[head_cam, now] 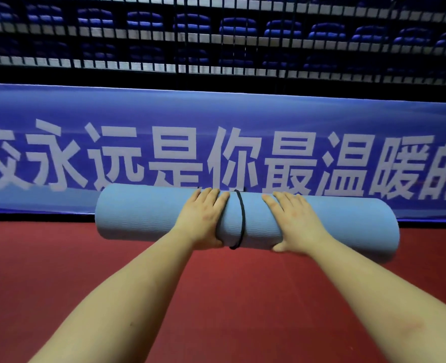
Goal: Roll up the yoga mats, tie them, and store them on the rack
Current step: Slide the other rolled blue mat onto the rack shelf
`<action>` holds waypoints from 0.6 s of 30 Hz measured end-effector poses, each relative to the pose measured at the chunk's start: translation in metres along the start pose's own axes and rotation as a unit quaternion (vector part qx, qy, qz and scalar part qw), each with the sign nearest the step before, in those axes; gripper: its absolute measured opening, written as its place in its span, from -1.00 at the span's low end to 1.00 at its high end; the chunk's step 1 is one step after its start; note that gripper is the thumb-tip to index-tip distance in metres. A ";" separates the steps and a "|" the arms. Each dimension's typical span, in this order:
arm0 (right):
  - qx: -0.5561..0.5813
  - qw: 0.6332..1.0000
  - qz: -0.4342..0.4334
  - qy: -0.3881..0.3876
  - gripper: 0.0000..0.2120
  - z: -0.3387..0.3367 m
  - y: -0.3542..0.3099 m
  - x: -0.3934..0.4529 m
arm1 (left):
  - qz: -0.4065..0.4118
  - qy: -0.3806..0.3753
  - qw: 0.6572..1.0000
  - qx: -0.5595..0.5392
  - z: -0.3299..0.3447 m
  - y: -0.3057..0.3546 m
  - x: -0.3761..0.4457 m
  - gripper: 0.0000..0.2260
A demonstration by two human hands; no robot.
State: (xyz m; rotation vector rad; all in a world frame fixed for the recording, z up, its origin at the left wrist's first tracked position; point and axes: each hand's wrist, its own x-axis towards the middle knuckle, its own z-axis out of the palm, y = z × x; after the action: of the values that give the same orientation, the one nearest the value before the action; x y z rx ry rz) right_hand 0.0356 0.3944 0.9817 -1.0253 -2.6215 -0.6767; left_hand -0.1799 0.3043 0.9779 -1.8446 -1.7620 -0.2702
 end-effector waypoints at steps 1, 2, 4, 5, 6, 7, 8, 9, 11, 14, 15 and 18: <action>0.003 1.000 -0.006 0.001 0.12 0.009 0.017 0.014 | -0.006 -0.003 1.000 -0.003 0.010 0.003 0.020 -0.04; 0.005 1.000 -0.009 0.000 0.12 0.017 0.034 0.027 | -0.011 -0.003 1.000 -0.006 0.021 0.005 0.039 -0.04; 0.003 1.000 -0.022 -0.005 0.11 0.036 0.064 0.054 | -0.021 0.002 1.000 -0.011 0.044 0.008 0.074 -0.04; 0.003 1.000 -0.028 -0.005 0.11 0.047 0.078 0.067 | -0.026 0.002 1.000 -0.011 0.057 0.010 0.090 -0.04; 0.004 0.999 -0.033 -0.010 0.11 0.060 0.090 0.079 | -0.030 -0.003 0.999 -0.013 0.071 0.010 0.104 -0.04; 0.006 0.999 -0.040 -0.018 0.11 0.073 0.100 0.091 | -0.033 -0.010 0.999 -0.014 0.086 0.010 0.118 -0.03; 0.005 0.998 -0.046 -0.035 0.11 0.087 0.108 0.103 | -0.035 -0.018 0.999 -0.016 0.101 0.009 0.130 -0.03; 0.004 0.998 -0.048 -0.046 0.12 0.103 0.115 0.115 | -0.035 -0.025 0.999 -0.018 0.116 0.007 0.141 -0.03; -0.002 0.997 -0.046 -0.063 0.17 0.134 0.126 0.140 | -0.034 -0.033 0.999 -0.017 0.147 0.001 0.166 -0.02; 0.027 0.998 -0.022 -0.059 0.26 0.188 0.148 0.181 | -0.030 -0.048 0.998 -0.017 0.196 -0.012 0.208 -0.03; 0.029 0.997 -0.018 -0.063 0.25 0.203 0.156 0.196 | -0.027 -0.050 0.998 -0.018 0.213 -0.017 0.223 -0.04; 0.005 0.997 -0.022 -0.074 0.19 0.244 0.177 0.245 | -0.024 -0.063 0.997 -0.027 0.266 -0.033 0.274 -0.04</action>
State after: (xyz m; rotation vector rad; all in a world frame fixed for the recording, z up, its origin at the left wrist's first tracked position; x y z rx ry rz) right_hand -0.0336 0.7727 0.9239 -1.0551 -2.7788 -0.6192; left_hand -0.2435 0.6764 0.9094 -1.8957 -1.9022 -0.2269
